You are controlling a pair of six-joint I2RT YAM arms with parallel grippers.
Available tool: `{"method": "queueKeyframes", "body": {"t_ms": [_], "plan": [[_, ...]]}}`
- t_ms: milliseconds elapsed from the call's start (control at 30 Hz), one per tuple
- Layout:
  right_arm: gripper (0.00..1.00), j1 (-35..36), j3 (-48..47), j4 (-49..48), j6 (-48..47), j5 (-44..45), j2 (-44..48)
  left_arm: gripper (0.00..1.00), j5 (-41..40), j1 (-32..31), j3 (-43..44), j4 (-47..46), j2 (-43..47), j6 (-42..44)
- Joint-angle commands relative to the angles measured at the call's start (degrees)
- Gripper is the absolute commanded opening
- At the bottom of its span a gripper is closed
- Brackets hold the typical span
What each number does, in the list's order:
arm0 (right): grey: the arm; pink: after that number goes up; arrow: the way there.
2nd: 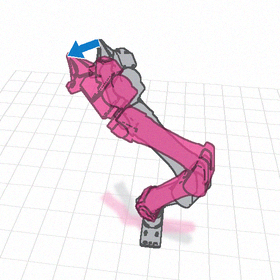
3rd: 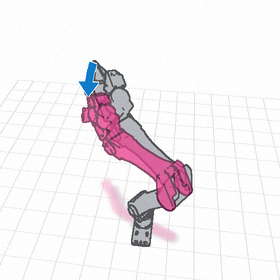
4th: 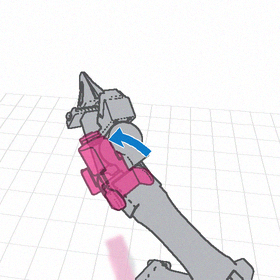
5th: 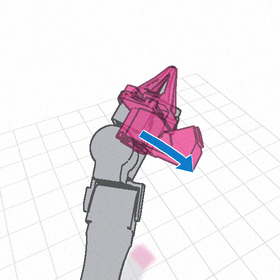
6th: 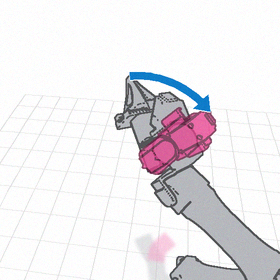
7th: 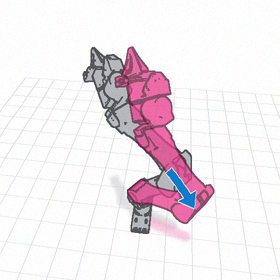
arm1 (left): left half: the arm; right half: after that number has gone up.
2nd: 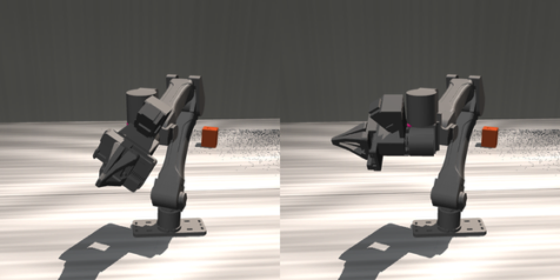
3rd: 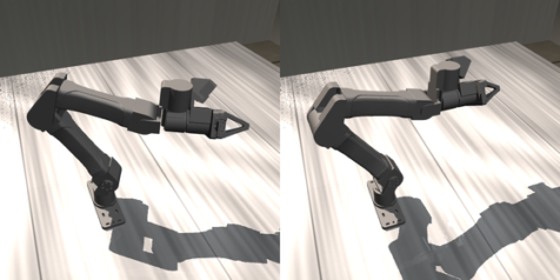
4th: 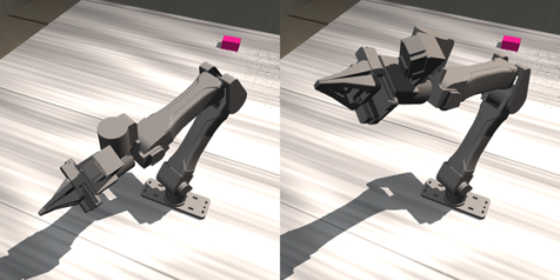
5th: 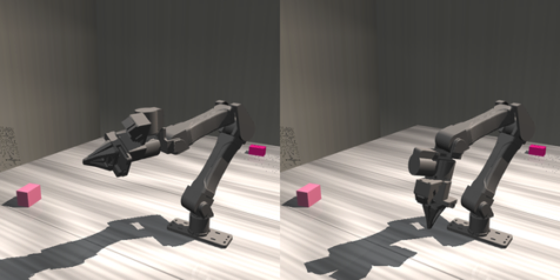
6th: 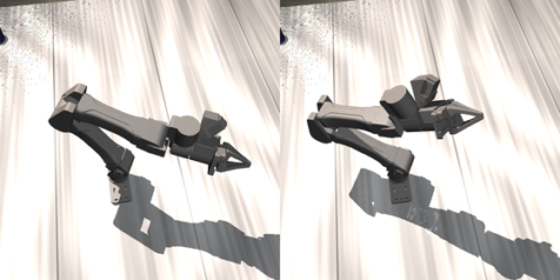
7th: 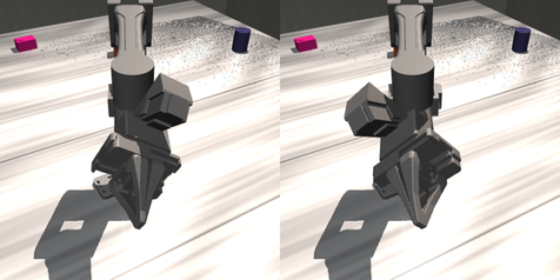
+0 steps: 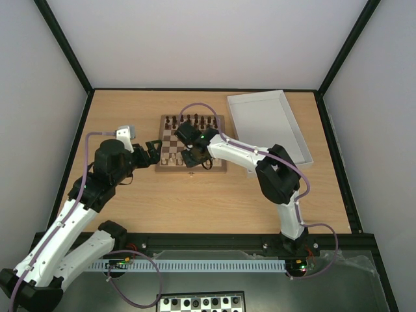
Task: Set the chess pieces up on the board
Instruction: Place the chess piece on the chessboard, then reset both arms
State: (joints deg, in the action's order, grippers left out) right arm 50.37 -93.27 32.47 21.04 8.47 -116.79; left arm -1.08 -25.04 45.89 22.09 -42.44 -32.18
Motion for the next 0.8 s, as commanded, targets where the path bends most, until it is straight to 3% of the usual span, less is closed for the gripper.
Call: {"method": "queueKeyframes", "body": {"t_ms": [0, 333, 567, 767], "plan": [[0.03, -0.22, 1.02, 0.13, 0.67, 1.2, -0.03, 1.0, 0.47, 0.25, -0.4, -1.53, -0.4, -0.47], [0.07, -1.23, 2.25, -1.09, 0.94, 1.09, 0.77, 1.0, 0.79, 0.25, -0.06, -1.73, -1.05, -0.39], [0.27, -1.33, 2.38, -1.08, 1.02, 0.75, 2.66, 0.99, 0.89, 0.16, 0.16, -1.94, -1.24, -0.48], [0.32, -1.32, 3.62, -0.83, 1.15, -0.47, 5.65, 1.0, 0.82, -0.18, 0.15, -2.03, -1.39, -0.74]]}}
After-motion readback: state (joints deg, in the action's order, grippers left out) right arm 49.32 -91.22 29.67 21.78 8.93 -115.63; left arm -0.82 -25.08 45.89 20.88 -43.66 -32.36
